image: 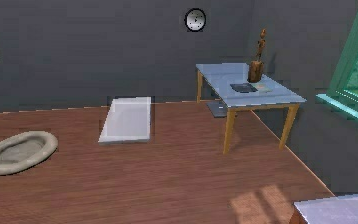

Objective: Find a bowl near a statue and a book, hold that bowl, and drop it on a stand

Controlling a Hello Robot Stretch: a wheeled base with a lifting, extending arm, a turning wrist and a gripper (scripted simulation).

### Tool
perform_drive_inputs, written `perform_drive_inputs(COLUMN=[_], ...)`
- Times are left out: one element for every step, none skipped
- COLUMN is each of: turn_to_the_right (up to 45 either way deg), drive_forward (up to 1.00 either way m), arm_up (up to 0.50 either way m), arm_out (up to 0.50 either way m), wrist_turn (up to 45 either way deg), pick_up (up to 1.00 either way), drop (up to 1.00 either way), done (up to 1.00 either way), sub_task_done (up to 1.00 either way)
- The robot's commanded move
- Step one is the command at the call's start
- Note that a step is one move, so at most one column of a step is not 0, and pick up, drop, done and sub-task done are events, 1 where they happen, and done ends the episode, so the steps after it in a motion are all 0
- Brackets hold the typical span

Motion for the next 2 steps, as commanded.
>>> perform_drive_inputs(turn_to_the_right=[0.0,0.0], drive_forward=[0.00,0.00], arm_up=[0.00,0.00], arm_out=[0.00,0.00], wrist_turn=[45.0,45.0], pick_up=[0.00,0.00], drop=[0.00,0.00], done=[0.00,0.00], sub_task_done=[0.00,0.00])
